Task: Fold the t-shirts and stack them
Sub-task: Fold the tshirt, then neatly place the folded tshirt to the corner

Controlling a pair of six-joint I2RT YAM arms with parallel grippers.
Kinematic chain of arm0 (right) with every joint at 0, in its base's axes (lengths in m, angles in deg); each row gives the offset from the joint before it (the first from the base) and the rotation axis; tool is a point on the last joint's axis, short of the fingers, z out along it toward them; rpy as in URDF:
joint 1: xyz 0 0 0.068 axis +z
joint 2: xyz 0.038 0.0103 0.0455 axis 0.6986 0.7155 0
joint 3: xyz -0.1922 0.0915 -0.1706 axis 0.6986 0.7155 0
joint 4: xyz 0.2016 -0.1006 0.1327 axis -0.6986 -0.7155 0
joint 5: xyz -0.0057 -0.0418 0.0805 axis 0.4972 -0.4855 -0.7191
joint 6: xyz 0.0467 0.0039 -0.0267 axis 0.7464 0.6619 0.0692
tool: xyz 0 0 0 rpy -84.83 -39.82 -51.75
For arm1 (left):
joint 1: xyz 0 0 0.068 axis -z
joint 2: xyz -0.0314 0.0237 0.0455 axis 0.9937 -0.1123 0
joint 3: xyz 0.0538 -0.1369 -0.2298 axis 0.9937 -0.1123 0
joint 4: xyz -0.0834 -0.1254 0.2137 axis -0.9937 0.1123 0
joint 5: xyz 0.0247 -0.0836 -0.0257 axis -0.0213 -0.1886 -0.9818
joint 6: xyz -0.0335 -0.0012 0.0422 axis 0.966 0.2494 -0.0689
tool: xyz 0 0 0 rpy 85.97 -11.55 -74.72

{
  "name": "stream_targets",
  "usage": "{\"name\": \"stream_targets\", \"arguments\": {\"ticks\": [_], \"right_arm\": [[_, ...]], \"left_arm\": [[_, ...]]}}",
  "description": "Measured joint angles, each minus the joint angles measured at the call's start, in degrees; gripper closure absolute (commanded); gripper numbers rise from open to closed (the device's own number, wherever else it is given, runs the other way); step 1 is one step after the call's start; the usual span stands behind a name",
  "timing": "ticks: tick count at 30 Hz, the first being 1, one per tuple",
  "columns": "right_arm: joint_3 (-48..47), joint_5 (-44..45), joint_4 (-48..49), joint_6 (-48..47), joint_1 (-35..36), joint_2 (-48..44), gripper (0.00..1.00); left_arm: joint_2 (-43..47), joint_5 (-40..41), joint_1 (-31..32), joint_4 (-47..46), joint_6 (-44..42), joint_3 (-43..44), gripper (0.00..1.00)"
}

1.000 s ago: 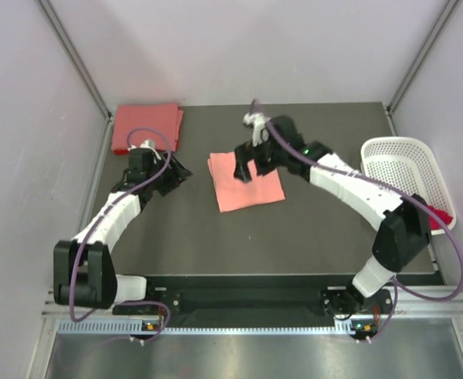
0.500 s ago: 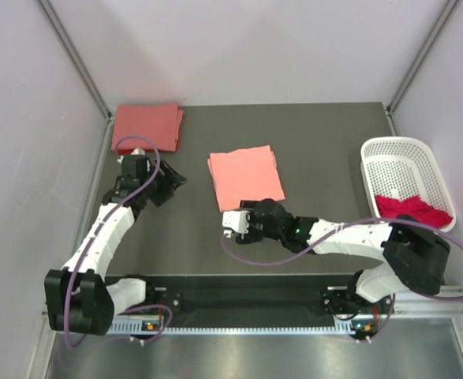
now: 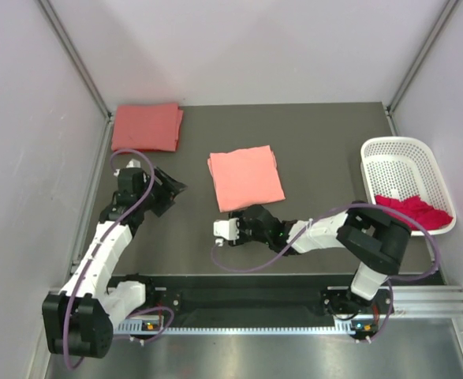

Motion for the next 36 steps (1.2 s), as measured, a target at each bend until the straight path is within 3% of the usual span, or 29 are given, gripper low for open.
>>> {"name": "stream_targets", "arguments": {"ticks": [13,20,25,30,36], "right_arm": [[-9.7,0.4,3.3,-1.6,0.3,10.8,0.58],[-12.3,1.2,4.4,-2.5,0.2,14.2,0.75],[-15.1,1.4,3.5,-2.6,-0.6,16.6,0.99],[-16.8,0.2,1.5,-1.9,-1.6,17.0,1.0],[-17.2,-1.8,-2.1,-1.4,-2.3,15.2,1.0]], "left_arm": [[-2.2,-0.7,-3.8,1.1,-0.5,0.0,0.23],[-2.8,-1.5,-4.3,2.9,-1.7,0.9,0.21],[-4.6,-2.0,-4.3,3.9,-2.5,1.9,0.17],[-6.4,-3.9,-5.6,3.7,-2.6,1.9,0.15],[-14.4,-9.6,-5.8,-4.2,0.3,0.7,0.15]]}}
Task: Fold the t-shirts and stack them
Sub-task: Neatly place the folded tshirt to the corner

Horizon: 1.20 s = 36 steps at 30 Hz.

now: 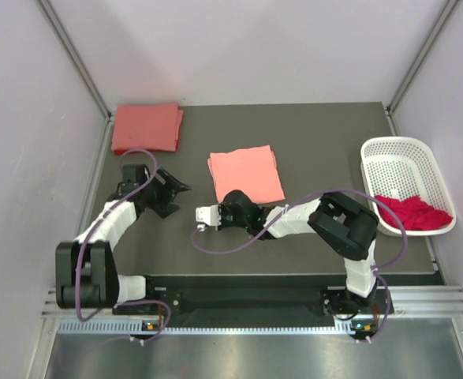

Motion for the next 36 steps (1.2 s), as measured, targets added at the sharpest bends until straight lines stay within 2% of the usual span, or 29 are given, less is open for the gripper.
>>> {"name": "stream_targets", "arguments": {"ticks": [9,16,17,19,20,21,24,26,31,36], "right_arm": [[0.0,-3.0,-2.5,0.9,-3.7,-5.6,1.0],[-0.6,-4.4,-3.7,1.1,-5.2,-5.7,1.0],[-0.9,-4.7,-3.8,1.1,-5.2,-5.7,1.0],[-1.2,-5.5,-4.3,1.6,-5.2,-5.7,1.0],[-1.4,-5.9,-4.6,1.9,-5.2,-5.7,0.96],[-1.5,-6.4,-4.8,2.3,-5.2,-5.7,0.75],[-1.7,-7.7,-6.1,3.9,-5.2,-5.7,0.41],[-1.8,-8.4,-6.3,4.2,-5.2,-5.8,0.37],[-0.9,-8.6,-7.6,3.2,-5.2,-7.5,0.38],[0.1,-8.3,-7.8,1.7,-5.2,-8.3,0.52]], "left_arm": [[-18.1,-6.5,0.9,-12.1,6.7,0.5,0.11],[-26.9,-8.5,5.2,-20.1,11.5,7.3,0.07],[-27.6,-8.5,5.7,-21.3,12.2,7.8,0.02],[-28.2,-8.5,6.2,-21.9,13.1,8.5,0.02],[-28.2,-8.3,6.2,-21.8,13.2,8.6,0.02],[-28.0,-7.7,6.2,-21.2,13.1,8.9,0.02],[-27.2,-5.0,6.1,-17.6,11.6,10.3,0.02],[-26.2,-3.6,6.1,-14.8,10.3,11.2,0.02],[-24.1,-2.3,6.1,-10.6,8.0,12.3,0.02],[-23.0,-2.3,6.1,-10.0,7.8,11.9,0.02]]}}
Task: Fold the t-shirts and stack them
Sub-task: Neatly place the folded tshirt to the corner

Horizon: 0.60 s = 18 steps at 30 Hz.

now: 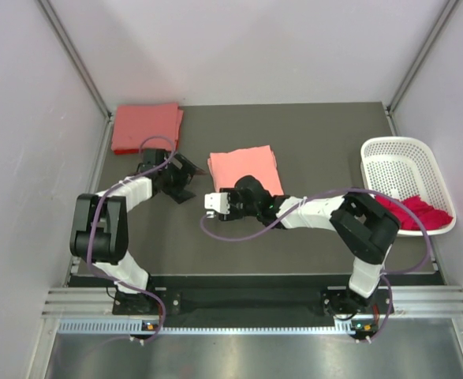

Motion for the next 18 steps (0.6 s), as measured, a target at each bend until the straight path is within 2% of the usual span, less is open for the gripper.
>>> {"name": "stream_targets", "arguments": {"ticks": [2,5,11,15,18], "right_arm": [[0.0,0.1,-0.2,-0.8,0.0,0.2,0.57],[0.0,0.0,-0.3,-1.4,0.0,1.3,0.58],[0.0,-0.3,-0.8,-1.8,0.2,4.2,0.46],[-0.4,0.0,0.2,-1.9,0.3,4.8,0.46],[-2.4,0.4,0.8,-2.0,0.3,6.6,0.53]], "left_arm": [[0.2,0.0,0.0,0.1,-0.1,-0.3,0.02],[0.7,-0.1,0.0,0.1,-0.3,-0.9,0.02],[1.5,-0.3,0.0,0.1,-0.3,-1.8,0.02],[1.5,-0.8,0.0,0.0,-0.3,-1.8,0.02],[1.5,-1.4,0.0,0.0,-0.3,-1.8,0.02]]}}
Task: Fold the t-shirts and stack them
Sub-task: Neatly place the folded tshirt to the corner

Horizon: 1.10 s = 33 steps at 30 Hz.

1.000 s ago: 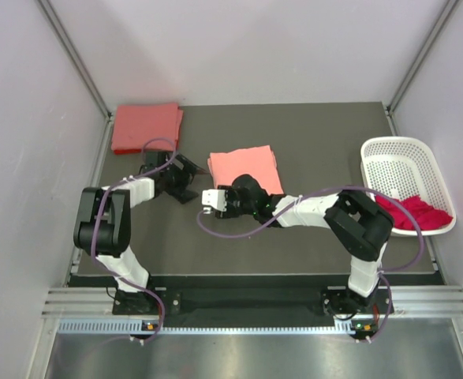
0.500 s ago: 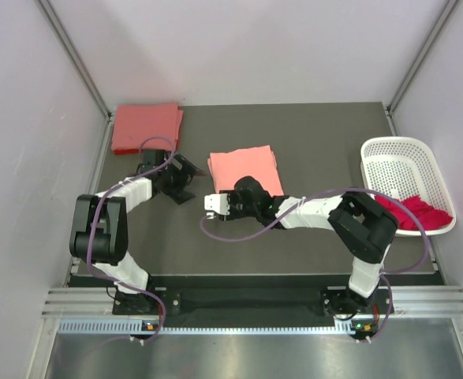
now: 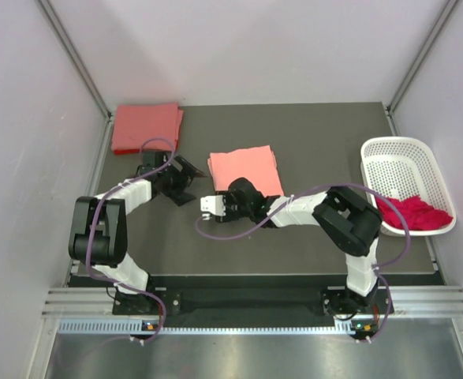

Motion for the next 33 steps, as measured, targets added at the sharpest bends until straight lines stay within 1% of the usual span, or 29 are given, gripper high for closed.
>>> {"name": "stream_targets", "arguments": {"ticks": [1,2,4,5,7,8,13,18,23,29,33], "right_arm": [[-1.0,0.3,0.2,0.0,0.0,1.0,0.58],[-1.7,0.7,0.5,0.0,0.0,1.8,0.71],[-2.6,1.1,0.8,-0.5,0.0,3.0,0.82],[-2.8,1.2,0.8,-0.7,0.0,3.4,0.89],[-2.9,1.4,0.9,-1.1,0.0,3.6,0.95],[-2.9,1.5,0.9,-1.2,0.0,3.6,1.0],[-2.8,1.5,0.3,-1.4,0.0,3.0,1.0],[-2.5,1.6,-2.5,-1.7,0.0,0.2,1.0],[-2.5,1.4,-3.8,-1.9,-0.4,-2.4,1.0],[-2.6,0.5,-4.5,-1.9,-1.1,-2.6,1.0],[-3.0,-0.4,-5.2,-1.6,-1.5,-2.6,1.0]], "left_arm": [[0.0,-0.2,0.0,0.0,0.0,0.0,0.03],[0.0,-0.2,0.0,0.0,0.0,0.0,0.03],[0.0,-0.4,0.0,0.0,-0.2,0.0,0.03],[0.0,-0.4,-0.1,0.0,-0.2,0.0,0.03],[0.0,-0.7,-0.3,0.1,-0.4,0.0,0.03],[0.0,-0.9,-0.5,0.1,-0.5,0.0,0.03],[-0.7,-2.1,-0.8,-0.1,-0.6,0.0,0.03],[-4.4,-3.7,-0.8,-1.4,0.3,0.4,0.03],[-7.6,-5.3,-0.2,-4.9,2.6,1.1,0.02],[-11.4,-6.3,1.4,-11.4,5.5,3.0,0.02],[-13.9,-7.2,2.2,-11.8,6.3,5.7,0.02]]}}
